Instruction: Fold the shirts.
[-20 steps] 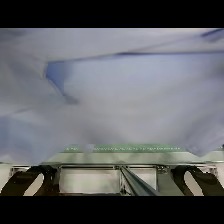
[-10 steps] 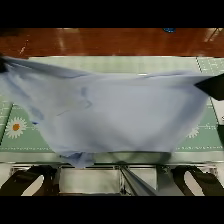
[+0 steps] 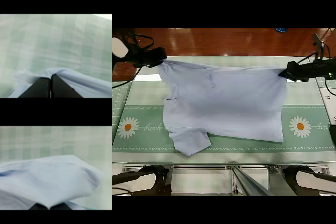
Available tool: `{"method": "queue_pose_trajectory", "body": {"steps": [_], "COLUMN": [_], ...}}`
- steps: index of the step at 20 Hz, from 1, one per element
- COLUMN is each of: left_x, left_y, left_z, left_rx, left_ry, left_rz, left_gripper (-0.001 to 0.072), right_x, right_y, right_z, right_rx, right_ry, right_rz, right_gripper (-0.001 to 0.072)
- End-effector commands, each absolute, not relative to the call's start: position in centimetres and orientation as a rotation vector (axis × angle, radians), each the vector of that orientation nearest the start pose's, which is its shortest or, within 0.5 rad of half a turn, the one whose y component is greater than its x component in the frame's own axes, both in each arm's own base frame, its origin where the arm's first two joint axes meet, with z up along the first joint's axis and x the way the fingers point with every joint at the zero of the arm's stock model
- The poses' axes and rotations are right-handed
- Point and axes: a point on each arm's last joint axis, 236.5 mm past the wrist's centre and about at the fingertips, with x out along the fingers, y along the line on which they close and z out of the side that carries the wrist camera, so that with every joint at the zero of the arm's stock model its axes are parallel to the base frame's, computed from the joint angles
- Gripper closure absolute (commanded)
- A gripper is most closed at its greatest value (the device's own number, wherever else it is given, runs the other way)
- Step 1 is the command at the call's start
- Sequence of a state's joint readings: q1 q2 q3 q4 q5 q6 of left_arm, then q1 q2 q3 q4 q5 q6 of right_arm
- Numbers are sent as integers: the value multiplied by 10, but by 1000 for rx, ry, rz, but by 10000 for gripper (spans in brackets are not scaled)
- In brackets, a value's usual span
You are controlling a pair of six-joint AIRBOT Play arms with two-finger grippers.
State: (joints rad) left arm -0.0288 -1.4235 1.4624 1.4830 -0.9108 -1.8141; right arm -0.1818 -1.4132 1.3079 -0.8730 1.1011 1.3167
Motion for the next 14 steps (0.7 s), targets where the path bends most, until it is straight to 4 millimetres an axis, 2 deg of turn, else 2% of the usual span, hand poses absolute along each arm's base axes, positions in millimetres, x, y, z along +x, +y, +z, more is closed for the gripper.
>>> {"method": "queue_pose_trajectory", "body": {"steps": [1, 2, 3, 4, 5, 7, 9, 10, 11, 12, 13, 14], "left_x": [542, 544, 543, 537, 528, 495, 442, 415, 389, 369, 352, 337], "left_y": [-50, -55, -58, -52, -41, 2, 45, 57, 65, 65, 57, 45], "left_z": [68, 68, 68, 69, 71, 71, 58, 51, 43, 36, 30, 27], "left_rx": [-426, -448, -464, -450, -408, -388, -441, -470, -504, -539, -562, -602], "left_ry": [906, 907, 913, 942, 984, 1121, 1308, 1391, 1451, 1474, 1468, 1454], "left_rz": [-3, -15, -22, -17, -24, 11, 78, 95, 113, 117, 61, -20], "left_gripper": [685, 585, 350, 198, 198, 198, 198, 198, 198, 198, 198, 198], "right_x": [515, 524, 530, 531, 526, 499, 452, 426, 403, 389, 379, 367], "right_y": [51, 48, 41, 32, 23, -2, -35, -53, -66, -68, -58, -40], "right_z": [32, 29, 31, 37, 46, 61, 58, 50, 41, 33, 24, 16], "right_rx": [681, 748, 768, 777, 778, 774, 663, 596, 561, 576, 630, 664], "right_ry": [1033, 1034, 1027, 1018, 1029, 1086, 1212, 1278, 1318, 1315, 1272, 1226], "right_rz": [288, 244, 226, 220, 228, 254, 217, 149, 84, 48, 36, 72], "right_gripper": [591, 337, 301, 301, 300, 301, 301, 301, 301, 302, 303, 303]}}
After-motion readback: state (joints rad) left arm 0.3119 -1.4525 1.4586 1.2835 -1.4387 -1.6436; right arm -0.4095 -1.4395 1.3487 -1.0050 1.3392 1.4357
